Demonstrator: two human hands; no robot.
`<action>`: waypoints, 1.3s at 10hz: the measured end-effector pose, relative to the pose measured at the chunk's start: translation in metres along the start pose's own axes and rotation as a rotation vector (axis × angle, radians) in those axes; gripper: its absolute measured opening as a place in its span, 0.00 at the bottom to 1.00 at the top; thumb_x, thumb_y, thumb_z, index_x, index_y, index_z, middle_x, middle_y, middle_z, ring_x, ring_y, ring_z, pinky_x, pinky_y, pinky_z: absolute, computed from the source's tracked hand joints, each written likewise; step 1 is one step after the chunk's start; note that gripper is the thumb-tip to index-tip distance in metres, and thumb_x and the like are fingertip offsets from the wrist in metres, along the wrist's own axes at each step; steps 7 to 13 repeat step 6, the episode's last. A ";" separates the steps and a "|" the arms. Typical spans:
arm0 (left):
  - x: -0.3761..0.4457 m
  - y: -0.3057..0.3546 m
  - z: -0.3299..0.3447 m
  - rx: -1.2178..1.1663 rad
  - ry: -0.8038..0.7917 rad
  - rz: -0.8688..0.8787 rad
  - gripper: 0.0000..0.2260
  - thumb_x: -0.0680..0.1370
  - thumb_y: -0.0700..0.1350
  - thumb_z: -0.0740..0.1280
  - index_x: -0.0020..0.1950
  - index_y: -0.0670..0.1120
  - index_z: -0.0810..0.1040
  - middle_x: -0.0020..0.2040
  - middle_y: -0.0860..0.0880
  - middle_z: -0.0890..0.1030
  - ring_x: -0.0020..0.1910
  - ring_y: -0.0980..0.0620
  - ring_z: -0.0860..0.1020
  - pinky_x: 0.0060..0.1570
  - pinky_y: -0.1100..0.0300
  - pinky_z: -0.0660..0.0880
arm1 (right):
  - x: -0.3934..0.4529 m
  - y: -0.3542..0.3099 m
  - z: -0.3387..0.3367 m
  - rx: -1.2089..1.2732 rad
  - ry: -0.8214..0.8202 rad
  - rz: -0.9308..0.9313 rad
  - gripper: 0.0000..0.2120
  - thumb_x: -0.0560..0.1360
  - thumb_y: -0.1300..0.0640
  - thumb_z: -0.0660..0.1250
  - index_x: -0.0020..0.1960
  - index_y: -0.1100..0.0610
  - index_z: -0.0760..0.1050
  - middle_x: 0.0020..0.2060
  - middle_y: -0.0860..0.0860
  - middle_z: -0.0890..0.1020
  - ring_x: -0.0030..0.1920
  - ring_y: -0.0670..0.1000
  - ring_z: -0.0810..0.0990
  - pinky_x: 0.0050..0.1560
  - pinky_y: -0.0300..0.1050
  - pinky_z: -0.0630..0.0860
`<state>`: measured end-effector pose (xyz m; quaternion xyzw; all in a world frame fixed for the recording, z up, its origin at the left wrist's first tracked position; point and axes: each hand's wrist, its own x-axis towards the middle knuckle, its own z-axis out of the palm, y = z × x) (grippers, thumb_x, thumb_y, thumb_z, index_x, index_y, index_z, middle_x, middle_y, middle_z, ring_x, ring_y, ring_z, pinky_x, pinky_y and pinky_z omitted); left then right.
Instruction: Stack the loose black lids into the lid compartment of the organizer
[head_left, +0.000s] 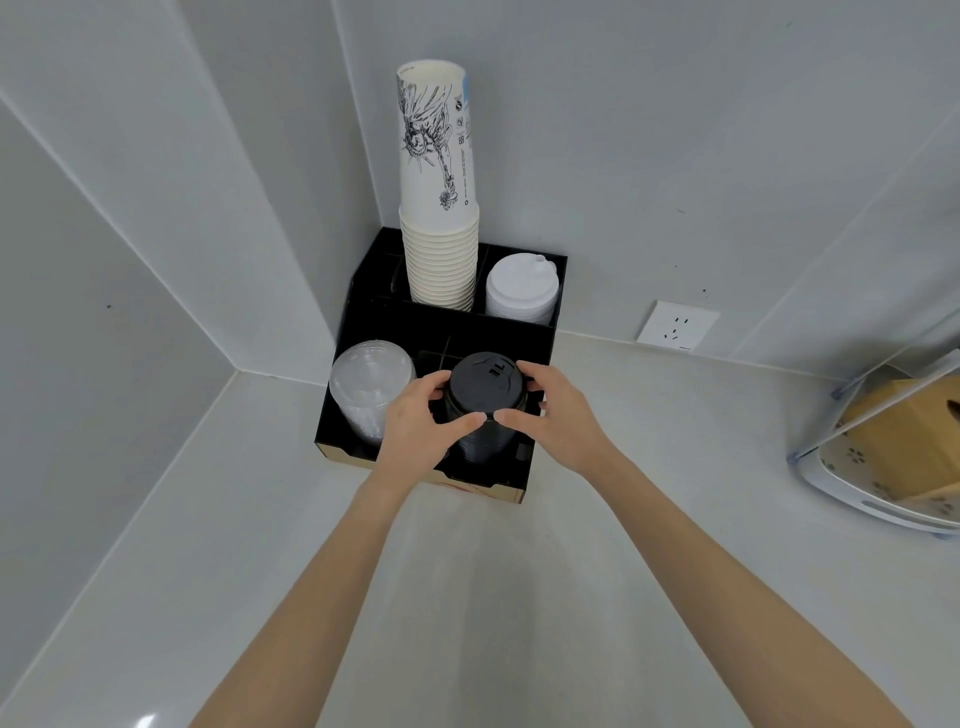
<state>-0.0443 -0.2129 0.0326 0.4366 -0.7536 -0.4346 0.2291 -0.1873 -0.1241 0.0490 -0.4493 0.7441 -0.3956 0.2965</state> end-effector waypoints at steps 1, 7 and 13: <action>-0.002 0.002 -0.002 0.012 -0.003 0.003 0.29 0.67 0.48 0.74 0.65 0.46 0.68 0.63 0.46 0.74 0.61 0.50 0.72 0.58 0.58 0.70 | -0.002 -0.001 -0.002 0.010 -0.003 0.016 0.35 0.69 0.56 0.71 0.71 0.55 0.58 0.69 0.53 0.67 0.67 0.52 0.68 0.61 0.40 0.63; -0.024 0.042 -0.020 -0.147 0.113 0.126 0.10 0.77 0.45 0.59 0.53 0.45 0.77 0.51 0.49 0.81 0.50 0.55 0.77 0.46 0.75 0.70 | -0.057 -0.044 -0.029 0.456 0.274 -0.021 0.08 0.74 0.63 0.63 0.46 0.54 0.79 0.37 0.48 0.84 0.39 0.44 0.81 0.45 0.37 0.75; -0.024 0.042 -0.020 -0.147 0.113 0.126 0.10 0.77 0.45 0.59 0.53 0.45 0.77 0.51 0.49 0.81 0.50 0.55 0.77 0.46 0.75 0.70 | -0.057 -0.044 -0.029 0.456 0.274 -0.021 0.08 0.74 0.63 0.63 0.46 0.54 0.79 0.37 0.48 0.84 0.39 0.44 0.81 0.45 0.37 0.75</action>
